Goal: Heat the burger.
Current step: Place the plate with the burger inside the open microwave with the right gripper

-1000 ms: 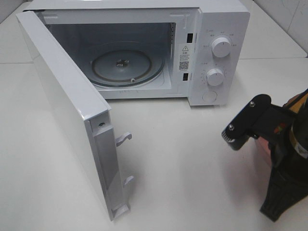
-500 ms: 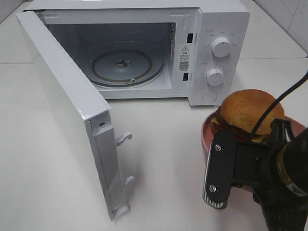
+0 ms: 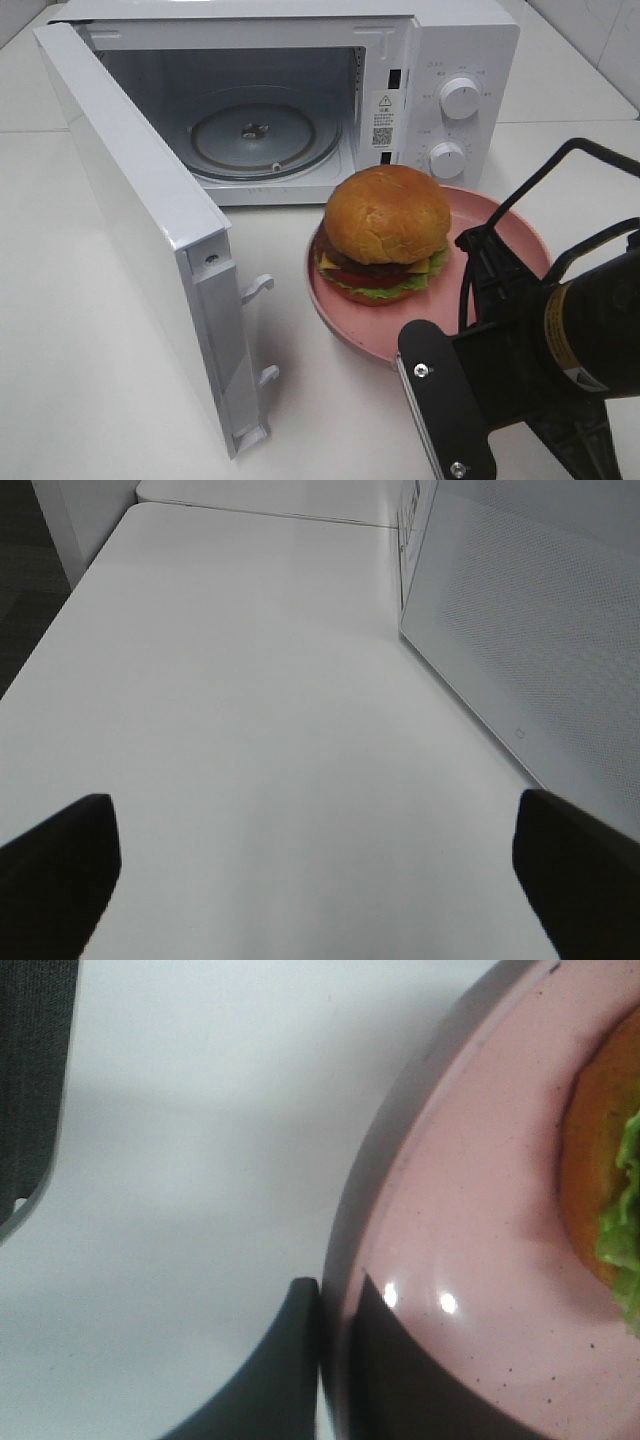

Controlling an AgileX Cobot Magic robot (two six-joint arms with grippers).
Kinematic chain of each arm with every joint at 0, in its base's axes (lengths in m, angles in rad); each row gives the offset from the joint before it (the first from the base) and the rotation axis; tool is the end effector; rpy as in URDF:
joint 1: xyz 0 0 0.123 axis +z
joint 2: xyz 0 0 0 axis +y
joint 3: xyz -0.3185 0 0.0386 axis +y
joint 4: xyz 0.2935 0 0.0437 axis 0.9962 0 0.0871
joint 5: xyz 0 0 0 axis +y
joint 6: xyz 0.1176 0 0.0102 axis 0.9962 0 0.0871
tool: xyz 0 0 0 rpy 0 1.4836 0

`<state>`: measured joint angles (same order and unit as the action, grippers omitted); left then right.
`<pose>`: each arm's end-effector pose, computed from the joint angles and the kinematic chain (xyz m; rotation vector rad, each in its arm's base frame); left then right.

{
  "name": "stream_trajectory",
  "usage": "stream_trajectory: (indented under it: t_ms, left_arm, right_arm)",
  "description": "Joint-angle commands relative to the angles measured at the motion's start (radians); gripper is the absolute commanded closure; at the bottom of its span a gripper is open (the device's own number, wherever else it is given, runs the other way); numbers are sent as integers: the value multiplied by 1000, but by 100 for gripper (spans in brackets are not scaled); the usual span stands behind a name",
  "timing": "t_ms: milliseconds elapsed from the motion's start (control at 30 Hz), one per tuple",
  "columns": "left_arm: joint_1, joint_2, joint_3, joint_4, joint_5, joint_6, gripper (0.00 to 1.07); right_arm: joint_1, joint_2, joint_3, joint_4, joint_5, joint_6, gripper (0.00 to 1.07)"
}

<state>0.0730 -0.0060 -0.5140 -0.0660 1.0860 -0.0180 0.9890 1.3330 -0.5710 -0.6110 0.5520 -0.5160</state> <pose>0.0193 -0.0055 0.2892 -0.0883 2.0462 -0.0447 0.1680 0.1908 0.1682 -2.2485 1.4826 -0.4333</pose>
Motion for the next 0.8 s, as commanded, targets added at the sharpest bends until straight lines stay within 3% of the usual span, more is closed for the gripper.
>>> stream_trajectory:
  t_ms: [33, 233, 633, 800]
  left_arm:
    - [-3, -10, -1, -4, -16, -2, 7]
    - [-3, -10, -1, -4, -16, -2, 7]
    - [-3, -10, -1, -4, -16, -2, 7]
    - [-3, -10, -1, -4, -16, -2, 7]
  right_arm:
    - [-19, 17, -13, -34, -97, -82, 107]
    - [-102, 103, -70, -32, -183, -165, 107]
    - [-129, 234, -127, -34, -262, -193, 107]
    - [-153, 261, -164, 56, -266, -253, 107]
